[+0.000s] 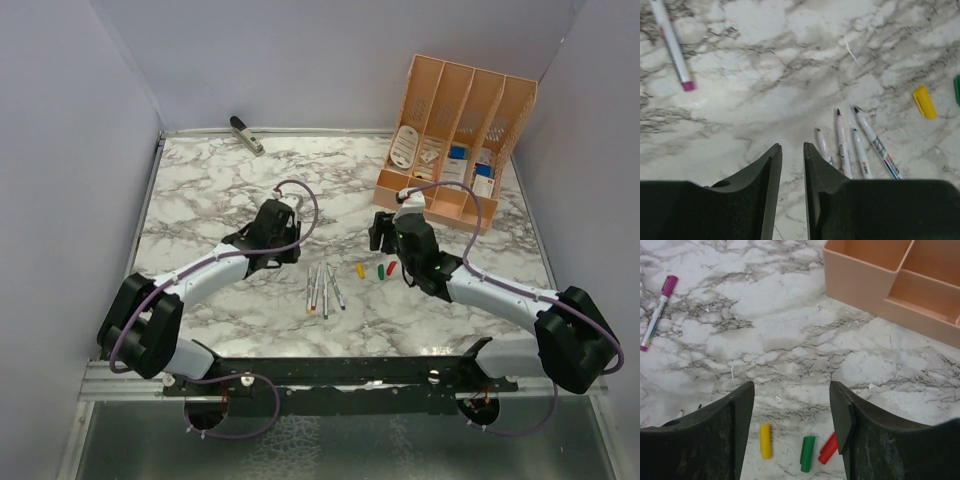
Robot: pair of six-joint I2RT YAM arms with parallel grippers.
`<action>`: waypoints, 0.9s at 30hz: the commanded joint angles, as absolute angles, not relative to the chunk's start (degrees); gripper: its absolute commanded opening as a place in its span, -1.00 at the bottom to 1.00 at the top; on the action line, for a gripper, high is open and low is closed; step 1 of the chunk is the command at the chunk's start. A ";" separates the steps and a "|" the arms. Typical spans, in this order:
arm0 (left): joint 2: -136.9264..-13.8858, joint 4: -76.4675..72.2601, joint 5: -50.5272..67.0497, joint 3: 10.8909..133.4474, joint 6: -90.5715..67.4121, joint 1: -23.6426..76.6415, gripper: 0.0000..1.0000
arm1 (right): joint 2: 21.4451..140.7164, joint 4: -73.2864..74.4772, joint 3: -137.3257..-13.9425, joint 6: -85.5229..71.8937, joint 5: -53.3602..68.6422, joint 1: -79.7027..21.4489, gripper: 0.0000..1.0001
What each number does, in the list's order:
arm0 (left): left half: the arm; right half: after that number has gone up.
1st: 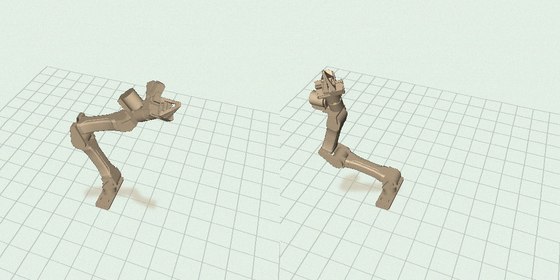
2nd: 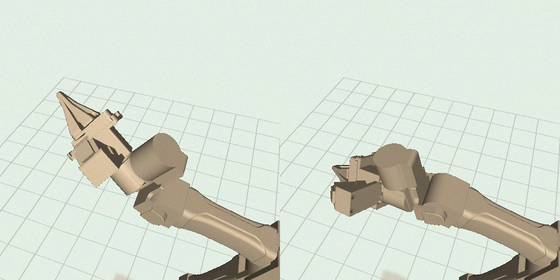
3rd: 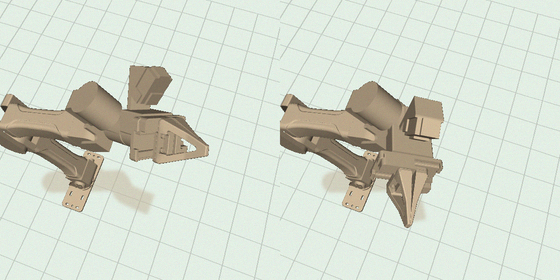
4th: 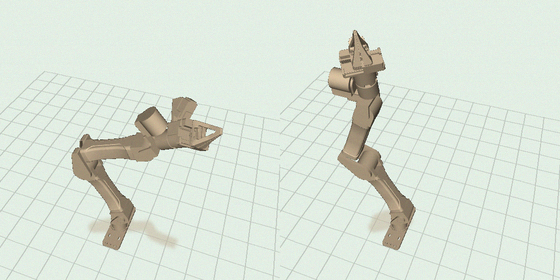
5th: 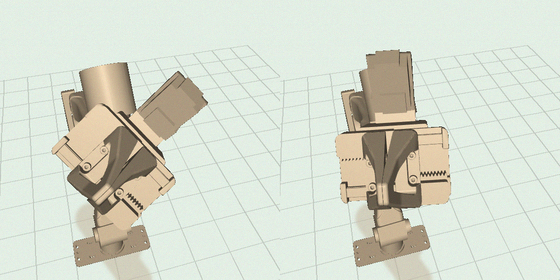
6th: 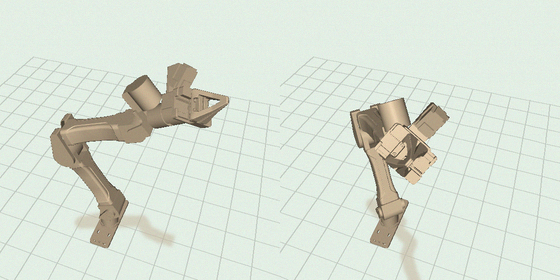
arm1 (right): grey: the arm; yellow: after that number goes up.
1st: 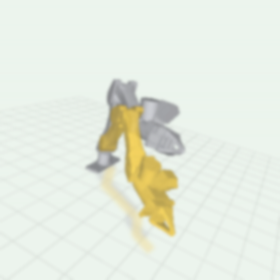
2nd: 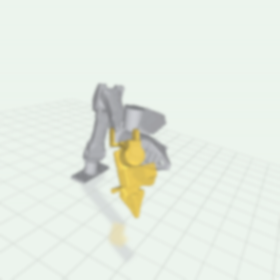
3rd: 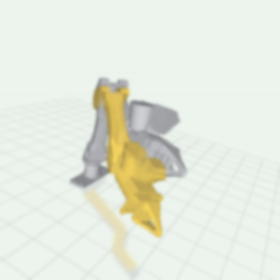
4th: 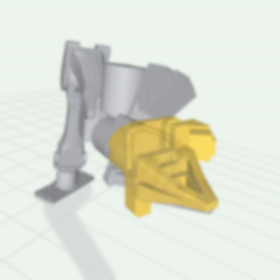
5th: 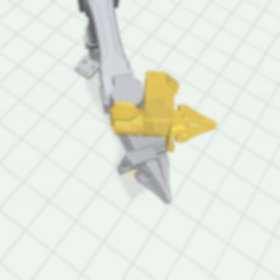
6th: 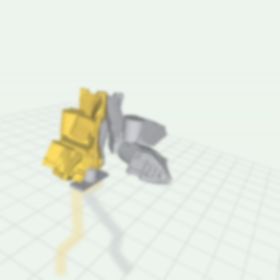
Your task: Insert the pens into the pen caps
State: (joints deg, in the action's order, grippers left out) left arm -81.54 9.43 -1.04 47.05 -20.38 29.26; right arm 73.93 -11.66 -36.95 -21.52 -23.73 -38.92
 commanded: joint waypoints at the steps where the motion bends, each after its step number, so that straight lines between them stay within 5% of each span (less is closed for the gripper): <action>1: -78.14 13.71 -0.39 46.27 -24.17 34.15 -0.47 | 74.24 -3.95 -36.42 -23.49 -21.69 -38.76 0.22; 10: -83.13 17.64 -2.62 48.43 -26.15 38.85 -0.45 | 74.64 -3.16 -34.58 -23.53 -17.05 -38.76 0.02; 27: -89.19 23.02 -7.87 52.87 -30.29 44.88 -0.17 | 76.33 -4.81 -33.50 -22.94 -13.37 -38.76 0.15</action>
